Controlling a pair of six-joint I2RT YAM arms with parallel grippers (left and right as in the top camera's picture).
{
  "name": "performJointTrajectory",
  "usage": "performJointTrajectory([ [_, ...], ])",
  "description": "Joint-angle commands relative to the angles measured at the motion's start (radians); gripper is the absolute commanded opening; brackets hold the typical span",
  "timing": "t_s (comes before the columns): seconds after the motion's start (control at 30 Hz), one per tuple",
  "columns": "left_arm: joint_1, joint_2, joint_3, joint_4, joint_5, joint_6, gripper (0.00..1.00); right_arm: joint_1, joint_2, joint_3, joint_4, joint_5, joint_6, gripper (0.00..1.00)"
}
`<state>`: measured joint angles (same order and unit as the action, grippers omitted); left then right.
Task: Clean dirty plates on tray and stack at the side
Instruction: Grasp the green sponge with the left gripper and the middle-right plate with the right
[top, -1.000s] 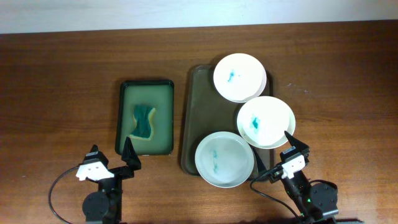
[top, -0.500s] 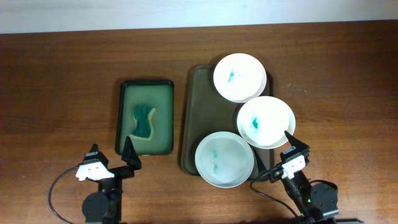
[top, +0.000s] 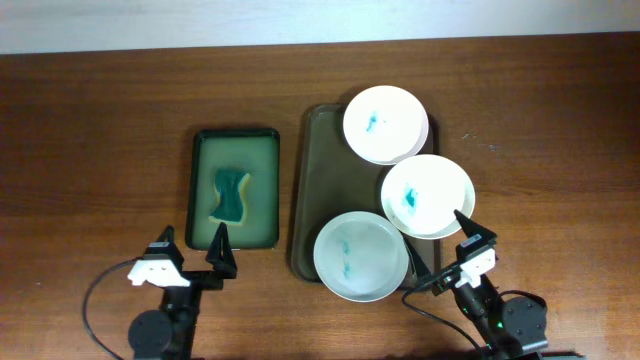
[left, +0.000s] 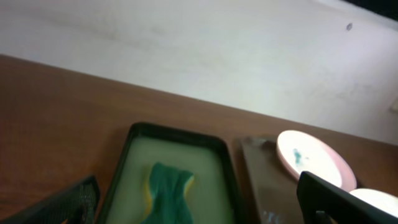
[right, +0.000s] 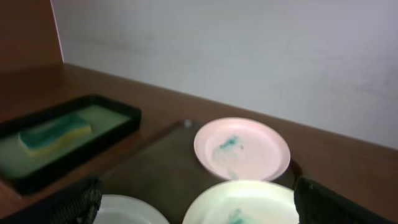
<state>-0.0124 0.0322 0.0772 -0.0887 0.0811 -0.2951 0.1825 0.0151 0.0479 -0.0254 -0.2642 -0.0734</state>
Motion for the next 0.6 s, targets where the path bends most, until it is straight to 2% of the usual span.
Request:
performJointTrajectory([
  [0.0,0.002,0.124,0.221,-0.062,0.028,0.031,0.99,-0.006,0.055,0.196,-0.044,-0.013,0.030,0.98],
  [0.13,0.002,0.354,0.462,-0.245,0.045,0.084,0.99,-0.006,0.235,0.452,-0.278,-0.013,0.030,0.98],
  [0.2,0.002,0.507,0.625,-0.377,0.071,0.129,0.99,-0.006,0.384,0.631,-0.462,-0.013,0.030,0.98],
  [0.33,0.002,0.797,0.914,-0.613,0.080,0.137,0.99,-0.006,0.688,0.955,-0.763,-0.017,0.030,0.98],
  [0.43,0.002,0.933,1.018,-0.688,0.080,0.144,0.99,-0.006,0.853,1.093,-0.848,-0.036,0.039,0.98],
  [0.57,0.002,1.034,1.028,-0.725,0.122,0.140,0.99,-0.006,0.988,1.127,-0.875,-0.174,0.042,0.98],
])
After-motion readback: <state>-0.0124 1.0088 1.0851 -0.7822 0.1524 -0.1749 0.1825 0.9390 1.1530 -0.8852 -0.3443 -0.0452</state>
